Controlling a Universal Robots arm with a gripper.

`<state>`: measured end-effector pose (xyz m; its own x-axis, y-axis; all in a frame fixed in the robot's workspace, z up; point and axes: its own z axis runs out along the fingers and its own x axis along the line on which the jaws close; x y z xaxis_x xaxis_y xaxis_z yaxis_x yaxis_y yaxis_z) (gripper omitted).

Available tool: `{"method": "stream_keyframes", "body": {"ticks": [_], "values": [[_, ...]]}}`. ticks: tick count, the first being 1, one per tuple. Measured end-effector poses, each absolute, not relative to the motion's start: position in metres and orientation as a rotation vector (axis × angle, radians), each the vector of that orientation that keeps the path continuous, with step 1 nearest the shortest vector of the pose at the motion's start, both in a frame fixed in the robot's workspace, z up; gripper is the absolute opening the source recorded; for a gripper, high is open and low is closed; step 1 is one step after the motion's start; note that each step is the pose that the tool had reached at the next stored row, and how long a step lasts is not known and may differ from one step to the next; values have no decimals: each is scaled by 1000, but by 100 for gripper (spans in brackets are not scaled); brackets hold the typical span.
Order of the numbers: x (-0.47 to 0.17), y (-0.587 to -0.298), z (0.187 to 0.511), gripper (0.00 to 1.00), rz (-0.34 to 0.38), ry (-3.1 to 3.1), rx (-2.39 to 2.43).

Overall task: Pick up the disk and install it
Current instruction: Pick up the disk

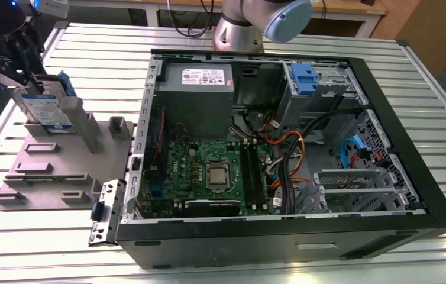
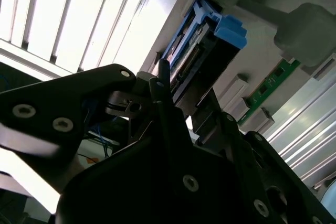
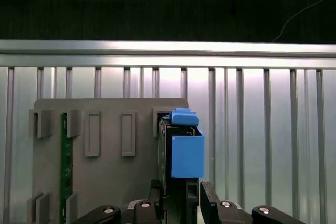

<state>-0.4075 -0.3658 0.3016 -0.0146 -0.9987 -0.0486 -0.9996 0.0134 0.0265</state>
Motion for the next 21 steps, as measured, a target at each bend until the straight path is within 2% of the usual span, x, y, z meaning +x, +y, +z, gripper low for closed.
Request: {"method": "stream_keyframes", "body": {"ticks": [21], "values": [[-408,-368,303,42,82,2258,-2159]]}}
